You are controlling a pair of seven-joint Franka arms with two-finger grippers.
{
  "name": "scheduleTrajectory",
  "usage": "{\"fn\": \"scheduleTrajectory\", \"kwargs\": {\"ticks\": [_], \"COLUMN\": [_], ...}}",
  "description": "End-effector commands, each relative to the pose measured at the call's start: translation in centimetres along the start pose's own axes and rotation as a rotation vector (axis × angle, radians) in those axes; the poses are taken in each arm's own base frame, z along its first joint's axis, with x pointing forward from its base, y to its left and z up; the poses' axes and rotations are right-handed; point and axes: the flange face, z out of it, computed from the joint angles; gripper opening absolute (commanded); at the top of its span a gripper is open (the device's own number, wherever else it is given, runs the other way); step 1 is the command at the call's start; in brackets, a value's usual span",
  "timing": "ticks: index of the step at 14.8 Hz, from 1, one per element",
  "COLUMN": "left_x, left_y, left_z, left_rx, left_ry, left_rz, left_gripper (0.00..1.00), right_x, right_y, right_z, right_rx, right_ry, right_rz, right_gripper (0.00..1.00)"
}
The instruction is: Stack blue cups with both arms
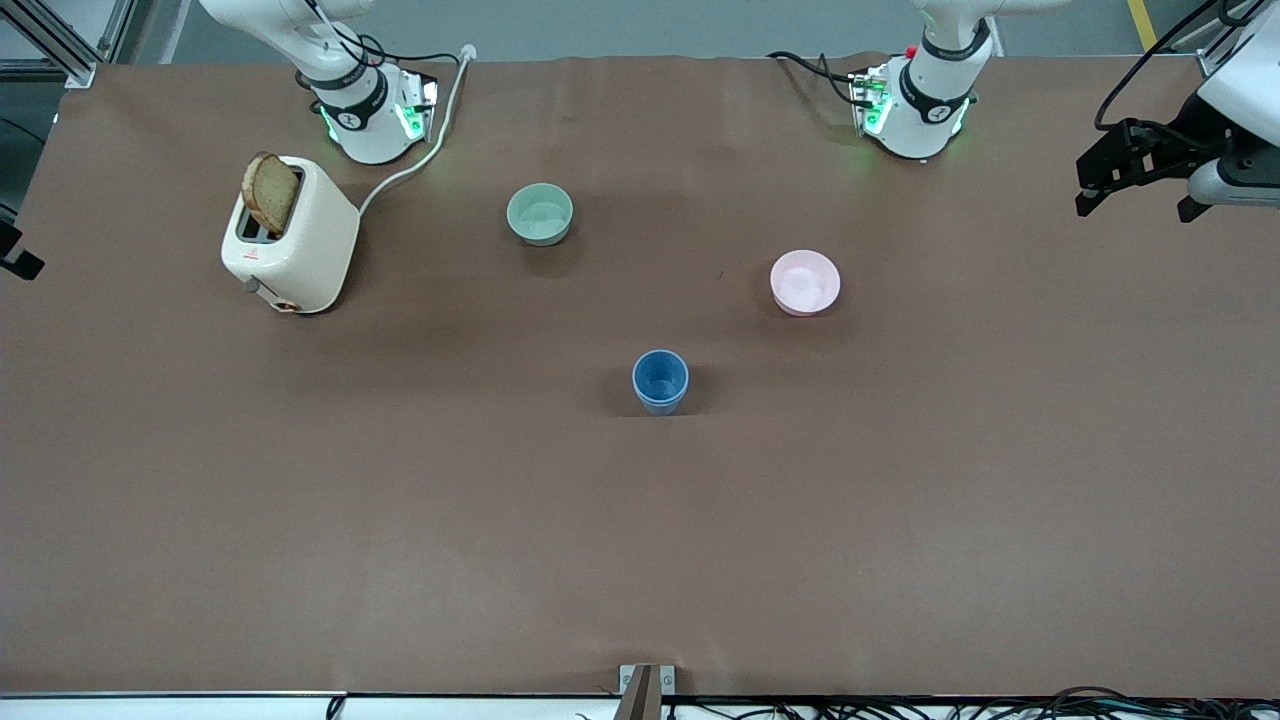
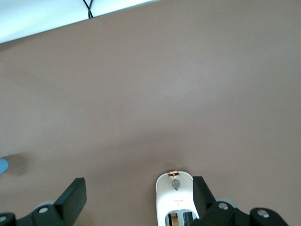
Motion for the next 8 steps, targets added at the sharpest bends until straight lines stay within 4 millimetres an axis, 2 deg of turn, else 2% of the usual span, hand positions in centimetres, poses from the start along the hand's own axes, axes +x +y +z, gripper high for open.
{"fn": "scheduleTrajectory", "kwargs": {"ticks": [1,4,8], "left_x": [-0.3,-0.3,-0.4], "left_y": [-0.06,-0.06,-0.06], "left_z": [-0.61,-0.49,-0.53], "left_rx": [-0.011,-0.012,-0.011], "left_ry": [-0.013,-0.019,-0.023], "left_rz": [0.005,0.005,0.005], "left_gripper": [1.0,1.0,1.0], "right_x": [-0.63,-1.45,-1.44], "right_y": [-1.11,-1.66,-1.84], "right_z": [-0.22,0.62,0.41], "right_rx": [-0.009,-0.015,-0.014], "right_ry": [-0.043,-0.115,-0.11], "right_rz": [-0.029,-0.044,-0.053], "right_gripper": [1.0,1.0,1.0]}}
